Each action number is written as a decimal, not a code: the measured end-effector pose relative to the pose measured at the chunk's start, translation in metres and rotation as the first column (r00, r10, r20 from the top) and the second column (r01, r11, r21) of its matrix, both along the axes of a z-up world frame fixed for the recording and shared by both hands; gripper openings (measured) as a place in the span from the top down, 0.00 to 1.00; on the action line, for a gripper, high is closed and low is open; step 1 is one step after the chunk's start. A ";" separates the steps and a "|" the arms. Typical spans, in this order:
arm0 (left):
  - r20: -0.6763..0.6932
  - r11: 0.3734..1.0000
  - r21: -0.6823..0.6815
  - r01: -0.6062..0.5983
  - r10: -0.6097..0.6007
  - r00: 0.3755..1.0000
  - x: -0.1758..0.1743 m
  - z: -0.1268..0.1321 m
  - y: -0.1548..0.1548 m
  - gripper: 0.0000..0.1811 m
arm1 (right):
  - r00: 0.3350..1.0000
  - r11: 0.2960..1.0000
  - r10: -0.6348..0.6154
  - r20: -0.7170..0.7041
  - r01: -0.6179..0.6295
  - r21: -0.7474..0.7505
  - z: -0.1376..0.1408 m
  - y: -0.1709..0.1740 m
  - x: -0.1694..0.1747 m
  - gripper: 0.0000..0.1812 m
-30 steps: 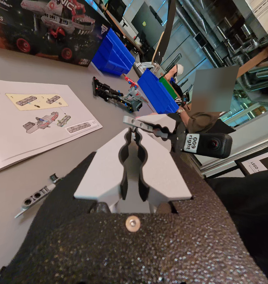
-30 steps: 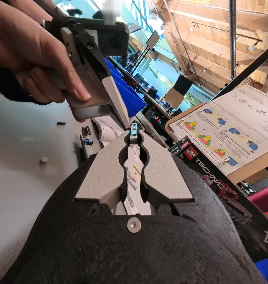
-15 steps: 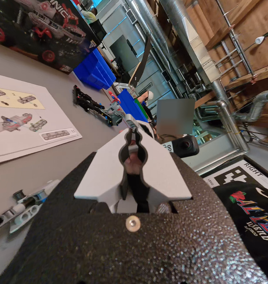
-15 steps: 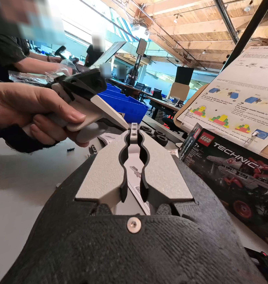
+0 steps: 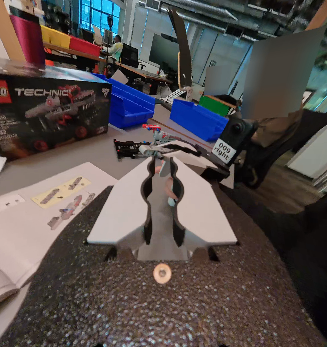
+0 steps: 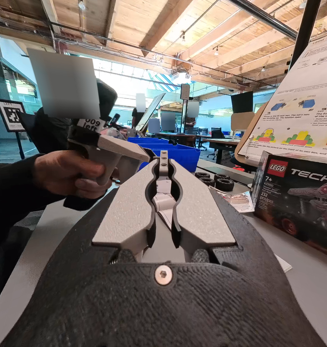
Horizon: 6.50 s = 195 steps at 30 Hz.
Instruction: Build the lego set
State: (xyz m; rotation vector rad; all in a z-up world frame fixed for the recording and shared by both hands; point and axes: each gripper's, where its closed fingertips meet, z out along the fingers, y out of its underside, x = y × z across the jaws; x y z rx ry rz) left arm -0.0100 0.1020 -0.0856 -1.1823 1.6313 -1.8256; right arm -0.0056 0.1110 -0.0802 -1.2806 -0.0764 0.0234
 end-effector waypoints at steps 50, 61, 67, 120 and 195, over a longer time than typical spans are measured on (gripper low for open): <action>0.083 0.885 0.417 0.209 -0.266 0.960 -0.049 -0.023 -0.006 0.91 | 0.906 0.901 0.423 0.022 -0.417 -0.115 -0.022 -0.009 -0.060 0.97; 0.107 0.883 0.422 0.206 -0.275 0.956 -0.050 -0.021 -0.007 0.91 | 0.908 0.908 0.415 0.064 -0.409 -0.089 -0.019 -0.012 -0.061 0.96; 0.145 0.867 0.464 0.180 -0.275 0.951 -0.051 -0.021 -0.009 0.91 | 0.906 0.907 0.419 0.069 -0.413 -0.087 -0.019 -0.013 -0.061 0.96; 0.117 0.863 0.448 0.233 -0.315 0.942 -0.060 -0.023 -0.004 0.97 | 0.883 0.883 0.466 0.053 -0.461 -0.091 -0.020 -0.017 -0.066 0.97; -0.396 0.785 0.587 0.198 0.065 0.916 -0.067 -0.144 0.010 0.97 | 0.983 0.968 0.163 0.087 -0.142 -0.206 -0.034 -0.007 -0.013 0.97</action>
